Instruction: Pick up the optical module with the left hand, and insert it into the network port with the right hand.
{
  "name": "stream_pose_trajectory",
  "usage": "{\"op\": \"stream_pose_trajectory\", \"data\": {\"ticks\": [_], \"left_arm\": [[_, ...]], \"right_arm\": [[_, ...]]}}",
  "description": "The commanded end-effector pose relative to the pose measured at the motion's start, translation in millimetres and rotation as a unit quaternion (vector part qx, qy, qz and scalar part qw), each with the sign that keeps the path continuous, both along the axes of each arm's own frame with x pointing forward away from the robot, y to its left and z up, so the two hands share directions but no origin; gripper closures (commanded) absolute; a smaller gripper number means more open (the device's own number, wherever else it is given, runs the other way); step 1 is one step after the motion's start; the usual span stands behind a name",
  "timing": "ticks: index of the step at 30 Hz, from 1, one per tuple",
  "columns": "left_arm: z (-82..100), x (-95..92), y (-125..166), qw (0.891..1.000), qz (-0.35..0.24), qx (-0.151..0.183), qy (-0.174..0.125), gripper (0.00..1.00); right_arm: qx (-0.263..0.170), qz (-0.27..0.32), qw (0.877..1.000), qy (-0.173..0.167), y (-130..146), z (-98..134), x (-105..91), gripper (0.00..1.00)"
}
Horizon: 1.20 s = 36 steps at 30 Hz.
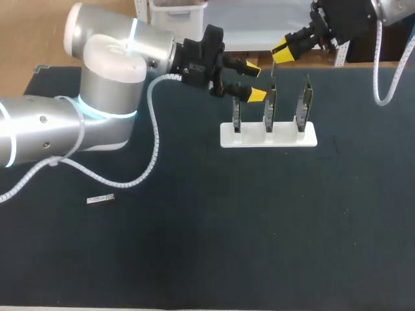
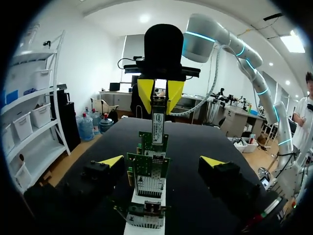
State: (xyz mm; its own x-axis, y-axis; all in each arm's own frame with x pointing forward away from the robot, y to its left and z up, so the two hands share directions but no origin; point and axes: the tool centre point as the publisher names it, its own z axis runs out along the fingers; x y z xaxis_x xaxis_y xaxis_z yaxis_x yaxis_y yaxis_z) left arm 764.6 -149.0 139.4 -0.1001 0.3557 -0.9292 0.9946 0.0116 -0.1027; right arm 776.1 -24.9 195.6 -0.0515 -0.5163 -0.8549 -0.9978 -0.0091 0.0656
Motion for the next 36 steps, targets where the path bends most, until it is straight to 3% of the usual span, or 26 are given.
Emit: {"op": "stream_pose_trajectory", "data": {"ticks": [1, 10, 36], "left_arm": [[0.8, 10.4, -2, 0.999, -0.022, 0.028, -0.002, 0.0], [-7.3, 8.9, -2, 0.996, -0.035, 0.077, -0.006, 0.0], [-18.0, 2.1, -5, 0.99, -0.051, 0.13, -0.013, 0.0]], "right_arm": [[0.001, -0.001, 1.0, -0.001, 0, -1, -0.1, 1.0], [0.001, -0.004, 1.0, -0.001, -2, -1, -0.1, 1.0], [0.002, -0.004, 1.0, -0.001, -2, -2, 0.1, 1.0]]}}
